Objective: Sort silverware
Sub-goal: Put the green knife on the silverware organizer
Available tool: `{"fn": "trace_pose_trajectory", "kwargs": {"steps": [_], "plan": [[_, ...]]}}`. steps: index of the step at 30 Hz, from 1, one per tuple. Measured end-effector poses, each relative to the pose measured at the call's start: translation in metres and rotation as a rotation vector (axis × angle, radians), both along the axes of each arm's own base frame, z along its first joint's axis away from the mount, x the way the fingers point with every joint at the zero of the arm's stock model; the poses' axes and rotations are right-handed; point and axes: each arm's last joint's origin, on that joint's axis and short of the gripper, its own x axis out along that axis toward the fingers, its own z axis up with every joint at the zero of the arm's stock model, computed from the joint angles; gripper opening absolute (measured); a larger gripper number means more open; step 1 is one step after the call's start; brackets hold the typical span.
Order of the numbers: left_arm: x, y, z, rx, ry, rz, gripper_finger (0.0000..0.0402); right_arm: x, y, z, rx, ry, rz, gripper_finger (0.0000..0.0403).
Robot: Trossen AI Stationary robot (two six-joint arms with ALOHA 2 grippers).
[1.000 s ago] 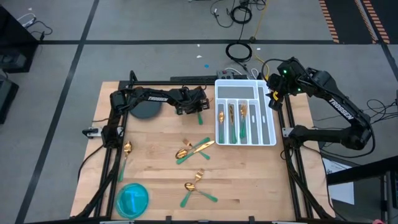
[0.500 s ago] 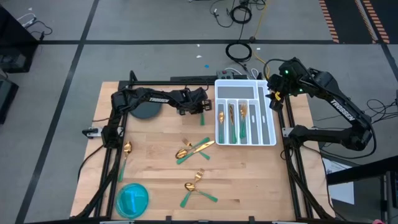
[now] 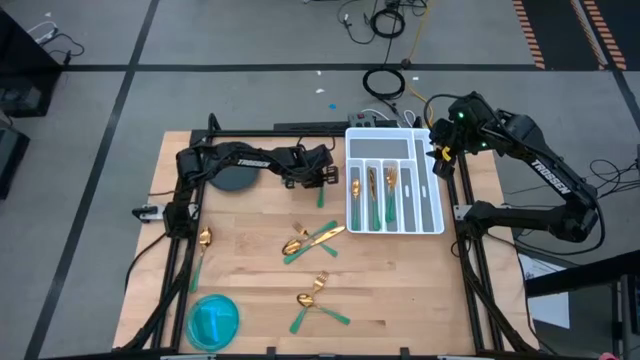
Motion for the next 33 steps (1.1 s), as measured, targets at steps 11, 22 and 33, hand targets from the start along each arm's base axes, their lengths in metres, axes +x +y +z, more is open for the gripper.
{"fn": "trace_pose_trajectory", "kwargs": {"steps": [11,22,33], "plan": [[-0.015,-0.008,0.037,0.087,0.054,-0.076,0.0003,0.002,0.000,0.001,0.024,-0.054,-0.002,0.0146],[0.000,-0.004,0.045,0.145,-0.056,-0.202,0.0061,0.003,-0.001,0.002,0.013,-0.056,0.025,0.0173],[-0.002,-0.004,0.044,0.233,0.004,-0.224,0.0090,0.003,-0.001,0.002,0.008,-0.050,0.035,0.0227]]}}
